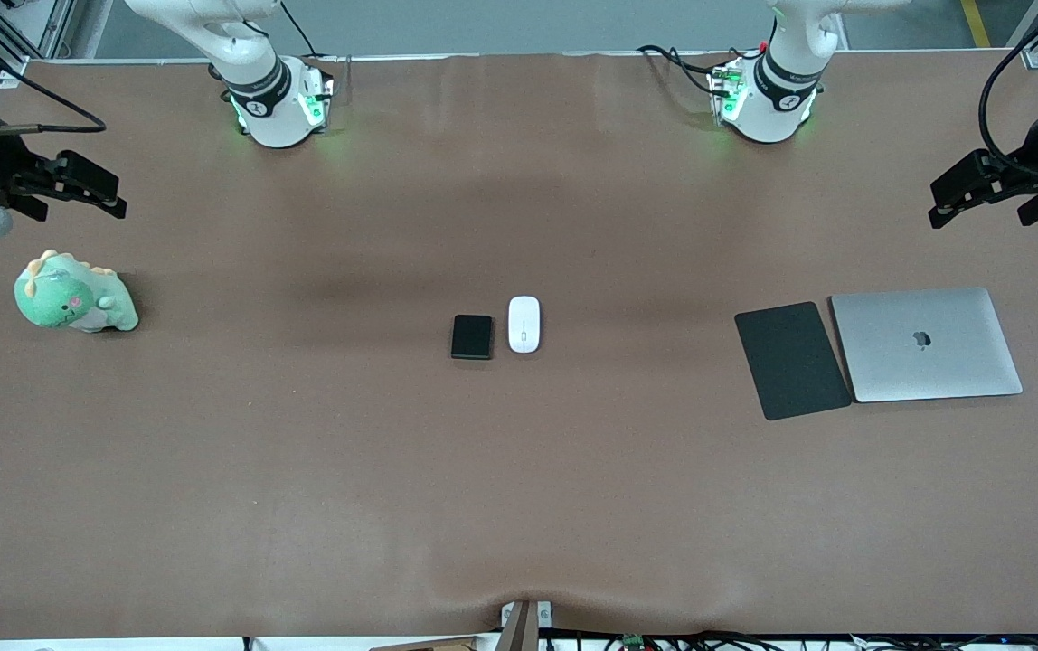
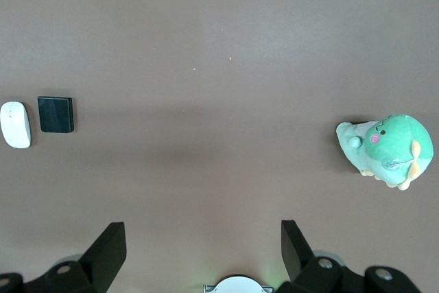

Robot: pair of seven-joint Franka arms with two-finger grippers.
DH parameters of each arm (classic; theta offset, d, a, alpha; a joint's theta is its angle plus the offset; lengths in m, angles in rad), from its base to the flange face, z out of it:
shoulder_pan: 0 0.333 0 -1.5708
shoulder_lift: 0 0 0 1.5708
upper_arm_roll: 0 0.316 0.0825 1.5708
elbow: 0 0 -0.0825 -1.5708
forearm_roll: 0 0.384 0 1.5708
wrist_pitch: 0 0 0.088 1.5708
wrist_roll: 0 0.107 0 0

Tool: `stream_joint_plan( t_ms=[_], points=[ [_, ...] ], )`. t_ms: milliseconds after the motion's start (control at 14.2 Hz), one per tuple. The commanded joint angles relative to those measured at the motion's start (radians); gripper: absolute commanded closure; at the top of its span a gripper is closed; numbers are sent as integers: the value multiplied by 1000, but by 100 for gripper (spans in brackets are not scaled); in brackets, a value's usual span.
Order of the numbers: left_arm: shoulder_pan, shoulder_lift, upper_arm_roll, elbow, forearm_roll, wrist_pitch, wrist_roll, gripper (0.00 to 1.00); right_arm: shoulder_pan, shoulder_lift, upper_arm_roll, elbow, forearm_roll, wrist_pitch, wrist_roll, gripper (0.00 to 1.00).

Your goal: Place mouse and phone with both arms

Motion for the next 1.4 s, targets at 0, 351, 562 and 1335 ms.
stream_joint_plan(
  t_ms=[0, 351, 562, 1335],
  points=[
    [-7, 6, -1, 14, -2, -10, 6, 0, -17, -9, 10, -1, 9, -16, -19, 0],
    [-9, 23, -6, 16, 19, -10, 6, 0, -16, -9, 12, -6, 9, -30, -5, 0],
    [-12, 40, -16, 23, 61, -10, 6, 0, -25, -6, 9, -6, 11, -26, 18, 0],
    [-6, 58, -24, -7, 50, -3, 9, 0, -161, 34, 9, -6, 0, -4, 39, 0]
  ],
)
